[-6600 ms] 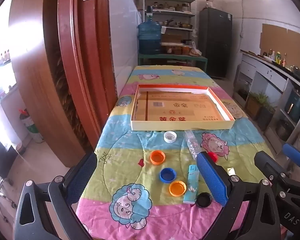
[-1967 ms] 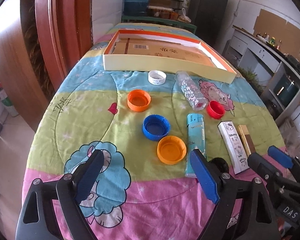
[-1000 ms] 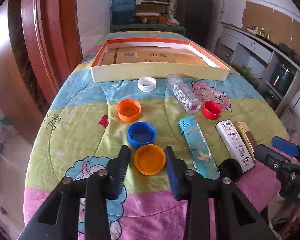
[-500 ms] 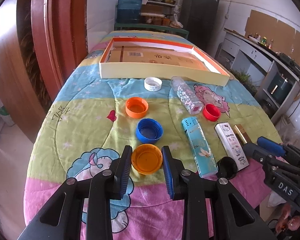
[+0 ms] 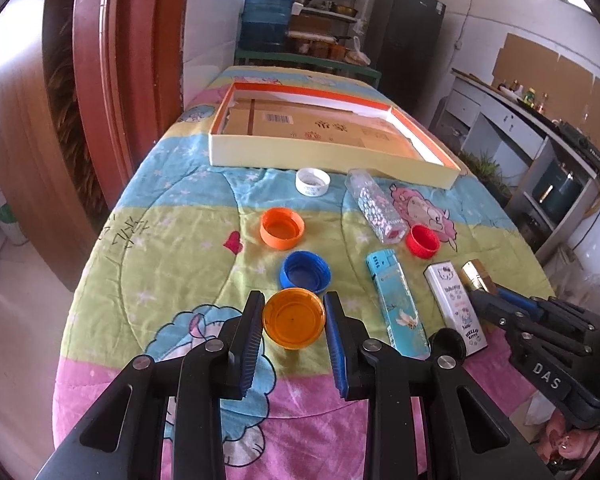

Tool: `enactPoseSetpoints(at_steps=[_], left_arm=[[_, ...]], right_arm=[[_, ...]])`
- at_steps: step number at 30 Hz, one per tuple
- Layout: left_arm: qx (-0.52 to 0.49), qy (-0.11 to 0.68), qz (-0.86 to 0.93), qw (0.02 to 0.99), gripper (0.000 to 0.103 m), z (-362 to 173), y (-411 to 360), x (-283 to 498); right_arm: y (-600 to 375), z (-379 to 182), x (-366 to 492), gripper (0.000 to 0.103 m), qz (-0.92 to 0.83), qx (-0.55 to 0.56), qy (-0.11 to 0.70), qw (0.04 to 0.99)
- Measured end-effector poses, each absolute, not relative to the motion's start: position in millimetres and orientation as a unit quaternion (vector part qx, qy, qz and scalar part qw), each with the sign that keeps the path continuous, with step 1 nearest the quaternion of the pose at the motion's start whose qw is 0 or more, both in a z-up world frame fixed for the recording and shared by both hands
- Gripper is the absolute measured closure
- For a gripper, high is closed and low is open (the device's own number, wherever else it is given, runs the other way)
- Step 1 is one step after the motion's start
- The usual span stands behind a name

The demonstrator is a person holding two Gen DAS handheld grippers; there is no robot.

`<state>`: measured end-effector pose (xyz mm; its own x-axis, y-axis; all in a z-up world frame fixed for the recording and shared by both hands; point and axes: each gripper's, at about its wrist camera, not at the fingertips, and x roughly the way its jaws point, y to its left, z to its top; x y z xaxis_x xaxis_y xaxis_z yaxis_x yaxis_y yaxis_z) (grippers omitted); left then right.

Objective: Organize rigid objects
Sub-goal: 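Carry both items into the box and open both tools to release them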

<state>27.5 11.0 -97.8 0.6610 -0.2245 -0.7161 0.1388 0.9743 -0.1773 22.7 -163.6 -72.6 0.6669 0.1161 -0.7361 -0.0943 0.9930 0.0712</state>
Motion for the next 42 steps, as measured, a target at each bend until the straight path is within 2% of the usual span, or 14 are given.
enactPoseSetpoints(at_steps=[12, 23, 34, 42], left_arm=[[-0.05, 0.381, -0.097, 0.918, 0.072, -69, 9, 46], [-0.039, 0.345, -0.096, 0.933, 0.072, -16, 8, 109], [-0.037, 0.353, -0.078, 0.932, 0.072, -4, 5, 189], [-0.027, 0.38, -0.08, 0.921, 0.072, -19, -10, 242]], right_arm=[[-176, -33, 34, 0.085, 0.063, 0.023, 0.362, 0.93], [-177, 12, 85, 0.085, 0.093, 0.018, 0.325, 0.941], [-187, 16, 161, 0.085, 0.116, 0.039, 0.343, 0.931], [-190, -2, 220, 0.085, 0.114, 0.046, 0.369, 0.921]])
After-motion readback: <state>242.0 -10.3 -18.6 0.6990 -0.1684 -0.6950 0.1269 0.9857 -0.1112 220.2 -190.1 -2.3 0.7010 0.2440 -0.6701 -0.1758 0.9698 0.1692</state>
